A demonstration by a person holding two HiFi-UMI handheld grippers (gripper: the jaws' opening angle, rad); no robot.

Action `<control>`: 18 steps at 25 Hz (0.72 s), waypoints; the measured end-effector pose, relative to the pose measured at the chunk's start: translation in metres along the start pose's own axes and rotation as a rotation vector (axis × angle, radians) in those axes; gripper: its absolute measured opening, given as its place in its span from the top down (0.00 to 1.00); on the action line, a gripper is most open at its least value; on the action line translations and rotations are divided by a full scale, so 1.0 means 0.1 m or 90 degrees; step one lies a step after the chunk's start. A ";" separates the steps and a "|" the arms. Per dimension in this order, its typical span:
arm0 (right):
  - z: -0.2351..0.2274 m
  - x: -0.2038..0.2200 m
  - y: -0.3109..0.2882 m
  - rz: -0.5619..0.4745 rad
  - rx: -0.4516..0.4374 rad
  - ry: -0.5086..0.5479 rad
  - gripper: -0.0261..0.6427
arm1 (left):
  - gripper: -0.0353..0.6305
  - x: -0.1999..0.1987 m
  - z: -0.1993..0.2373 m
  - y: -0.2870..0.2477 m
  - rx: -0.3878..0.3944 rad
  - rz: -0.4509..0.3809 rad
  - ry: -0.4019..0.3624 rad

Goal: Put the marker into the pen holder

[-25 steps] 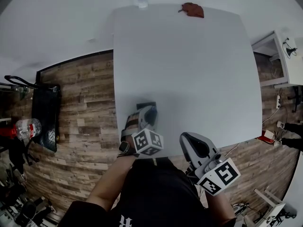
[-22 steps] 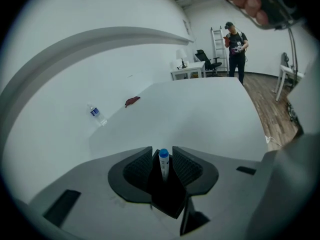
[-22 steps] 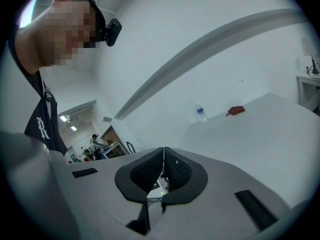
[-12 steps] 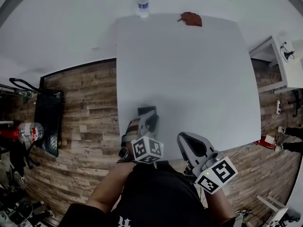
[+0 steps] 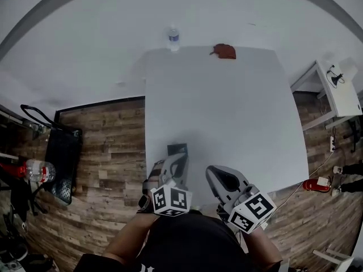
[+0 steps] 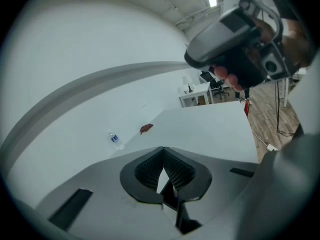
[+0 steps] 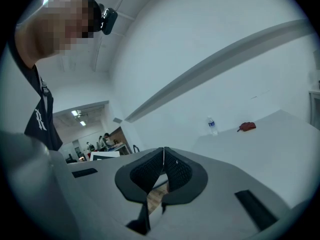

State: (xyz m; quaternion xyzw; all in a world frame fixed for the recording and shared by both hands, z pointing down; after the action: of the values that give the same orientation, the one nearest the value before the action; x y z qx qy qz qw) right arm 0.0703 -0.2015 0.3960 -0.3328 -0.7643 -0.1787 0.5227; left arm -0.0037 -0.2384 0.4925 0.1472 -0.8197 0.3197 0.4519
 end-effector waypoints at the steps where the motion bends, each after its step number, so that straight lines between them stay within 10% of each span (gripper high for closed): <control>1: 0.02 -0.01 -0.01 -0.002 -0.004 0.005 0.94 | 0.94 -0.04 0.02 0.05 -0.004 -0.008 0.007; 9: 0.22 -0.06 0.01 -0.012 -0.029 0.038 0.94 | 0.94 -0.32 0.11 0.55 0.017 -0.089 0.200; 18: 0.42 -0.13 -0.01 -0.022 -0.055 0.064 0.94 | 0.94 -0.67 0.20 0.94 0.008 -0.166 0.254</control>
State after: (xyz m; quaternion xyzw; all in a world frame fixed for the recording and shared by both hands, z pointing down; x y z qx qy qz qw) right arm 0.0437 -0.1806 0.3672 -0.3326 -0.7343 -0.2371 0.5421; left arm -0.0295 -0.1840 0.3919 0.1885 -0.6860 0.2864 0.6418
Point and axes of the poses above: the fingertips, and each gripper's own axes: y backward along the fingers, z to its left, x out of its underside, the point moved 2 cm from there along y, backward along the fingers, and after that the axes turned 8 degrees about -z, right-handed, at the moved point
